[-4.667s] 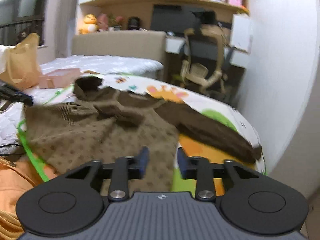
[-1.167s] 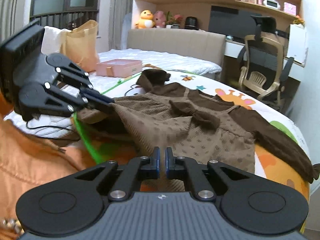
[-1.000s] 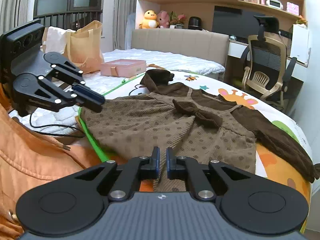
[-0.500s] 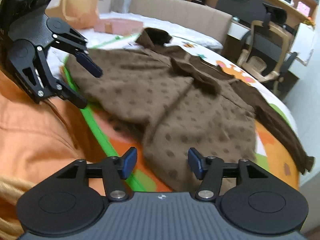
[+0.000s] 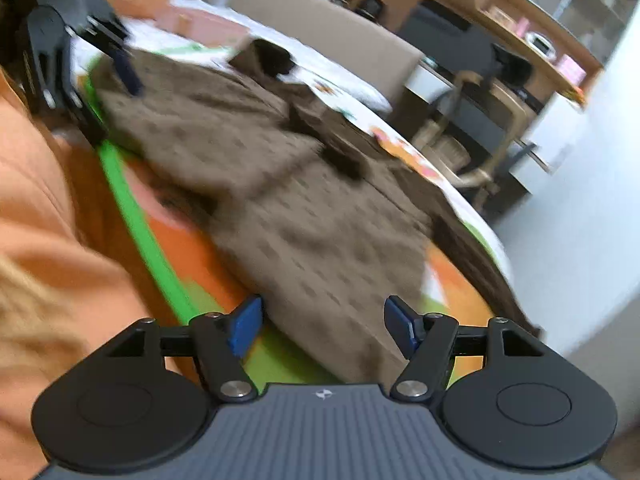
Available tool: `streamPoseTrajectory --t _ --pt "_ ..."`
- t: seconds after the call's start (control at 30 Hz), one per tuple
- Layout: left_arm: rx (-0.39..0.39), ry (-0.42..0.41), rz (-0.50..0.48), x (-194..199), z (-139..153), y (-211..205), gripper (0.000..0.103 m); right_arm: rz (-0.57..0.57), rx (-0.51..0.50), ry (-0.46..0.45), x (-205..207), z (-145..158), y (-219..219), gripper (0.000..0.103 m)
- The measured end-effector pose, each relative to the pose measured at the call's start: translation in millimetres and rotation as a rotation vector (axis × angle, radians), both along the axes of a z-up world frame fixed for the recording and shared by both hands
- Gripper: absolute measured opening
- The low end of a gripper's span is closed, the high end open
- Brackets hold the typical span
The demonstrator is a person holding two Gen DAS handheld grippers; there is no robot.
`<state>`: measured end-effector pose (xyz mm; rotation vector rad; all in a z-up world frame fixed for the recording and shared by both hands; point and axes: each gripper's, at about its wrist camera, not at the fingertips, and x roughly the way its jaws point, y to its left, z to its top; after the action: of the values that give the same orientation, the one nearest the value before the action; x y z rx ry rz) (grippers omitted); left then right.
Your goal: Fold clothes
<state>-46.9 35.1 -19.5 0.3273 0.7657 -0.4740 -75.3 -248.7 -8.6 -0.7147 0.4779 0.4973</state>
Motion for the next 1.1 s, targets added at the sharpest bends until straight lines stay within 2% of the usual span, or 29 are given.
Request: streamPoseTrajectory --t 0.1,0.2,0.33,0.4,0.5,0.6,0.67,0.83,1.0,1.1 --pt "-0.048 0.037 0.070 4.6 -0.9 22.6 0.093 -0.077 -0.036 -0.026 2.2 -0.8 -18.8 0.068" --pt "-0.131 0.073 0.154 10.8 0.2 48.1 0.093 -0.100 -0.040 -0.069 4.3 -6.6 -19.3 0.068" --pt "-0.237 0.103 0.231 18.0 3.7 70.0 0.093 -0.081 0.058 -0.130 6.3 -6.4 -4.6 0.067" --pt "-0.253 0.107 0.240 19.2 4.2 72.4 0.093 -0.108 0.177 -0.157 8.7 7.3 -4.7 0.066" --pt "-0.256 0.107 0.240 19.0 4.8 73.4 0.093 -0.206 0.298 -0.243 8.7 28.0 -21.1 0.065" --pt "-0.298 0.115 0.261 20.0 4.9 83.5 0.093 -0.317 0.338 -0.335 7.3 42.1 -42.5 0.060" --pt "-0.329 0.122 0.277 21.0 5.1 89.7 0.093 -0.374 0.357 -0.361 6.4 48.2 -54.3 0.060" --pt "-0.370 0.132 0.302 22.6 6.5 94.7 0.093 -0.411 0.357 -0.310 13.9 45.5 -66.6 0.060" --pt "-0.366 0.133 0.348 22.8 9.8 100.6 0.094 -0.302 0.343 -0.190 23.5 36.7 -47.5 0.066" --pt "-0.362 0.137 0.402 23.5 15.0 109.3 0.095 -0.238 0.409 -0.114 35.3 40.6 -37.6 0.069"
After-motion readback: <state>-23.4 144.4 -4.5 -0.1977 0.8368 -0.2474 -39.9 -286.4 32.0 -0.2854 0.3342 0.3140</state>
